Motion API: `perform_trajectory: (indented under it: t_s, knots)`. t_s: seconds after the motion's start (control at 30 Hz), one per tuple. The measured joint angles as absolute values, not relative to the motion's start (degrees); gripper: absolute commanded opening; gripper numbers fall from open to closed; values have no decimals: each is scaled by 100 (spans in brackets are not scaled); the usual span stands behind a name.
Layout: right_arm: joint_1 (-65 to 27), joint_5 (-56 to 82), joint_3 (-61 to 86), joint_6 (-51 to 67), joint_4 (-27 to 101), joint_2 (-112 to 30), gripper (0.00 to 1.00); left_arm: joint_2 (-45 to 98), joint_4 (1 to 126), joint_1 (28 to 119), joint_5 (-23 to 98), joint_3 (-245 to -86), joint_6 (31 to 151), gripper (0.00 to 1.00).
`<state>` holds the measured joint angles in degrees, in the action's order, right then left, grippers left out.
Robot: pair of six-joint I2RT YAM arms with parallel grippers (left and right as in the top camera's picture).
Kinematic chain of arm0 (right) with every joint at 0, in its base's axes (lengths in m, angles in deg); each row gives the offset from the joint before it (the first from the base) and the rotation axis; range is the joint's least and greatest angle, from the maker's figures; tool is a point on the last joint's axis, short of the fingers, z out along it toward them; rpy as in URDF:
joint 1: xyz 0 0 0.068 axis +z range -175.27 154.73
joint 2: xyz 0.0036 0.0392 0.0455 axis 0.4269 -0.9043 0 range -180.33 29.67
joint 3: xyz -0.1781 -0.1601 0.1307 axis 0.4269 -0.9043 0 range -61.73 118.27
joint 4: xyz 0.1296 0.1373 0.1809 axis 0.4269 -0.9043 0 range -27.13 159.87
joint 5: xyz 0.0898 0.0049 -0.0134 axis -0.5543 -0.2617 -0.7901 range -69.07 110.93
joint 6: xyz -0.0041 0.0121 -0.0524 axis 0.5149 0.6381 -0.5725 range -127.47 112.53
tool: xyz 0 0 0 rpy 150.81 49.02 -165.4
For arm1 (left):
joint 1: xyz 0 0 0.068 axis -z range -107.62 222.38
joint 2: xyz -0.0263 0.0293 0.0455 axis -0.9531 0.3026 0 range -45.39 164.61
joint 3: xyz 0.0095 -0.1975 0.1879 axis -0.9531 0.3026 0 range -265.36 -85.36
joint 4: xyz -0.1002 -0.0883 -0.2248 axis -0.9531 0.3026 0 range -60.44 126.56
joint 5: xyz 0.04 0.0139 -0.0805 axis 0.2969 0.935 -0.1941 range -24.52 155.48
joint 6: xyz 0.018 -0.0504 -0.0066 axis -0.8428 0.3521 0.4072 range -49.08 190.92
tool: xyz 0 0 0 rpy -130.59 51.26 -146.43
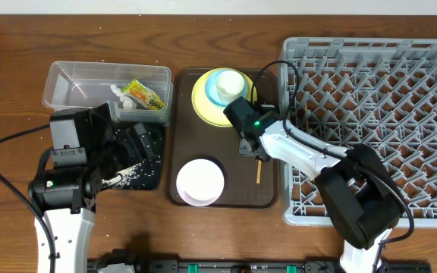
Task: Sort waste into correct bins and load items into the dishwasher rack
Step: 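Grasp the second chopstick with the right gripper and lift it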
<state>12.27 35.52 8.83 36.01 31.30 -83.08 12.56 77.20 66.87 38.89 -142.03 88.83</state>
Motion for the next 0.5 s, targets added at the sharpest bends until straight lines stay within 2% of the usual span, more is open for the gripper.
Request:
perform_trajectory:
  t_s: [0.27, 0.5]
  knots:
    - [1225, 3541, 925, 3540, 3088, -8308, 1, 1256, 7720, 6687, 3887, -14203, 8883, 89]
    - [1152, 3187, 1161, 3011, 2796, -8171, 1, 1256, 7722, 6687, 3887, -14203, 8885, 90]
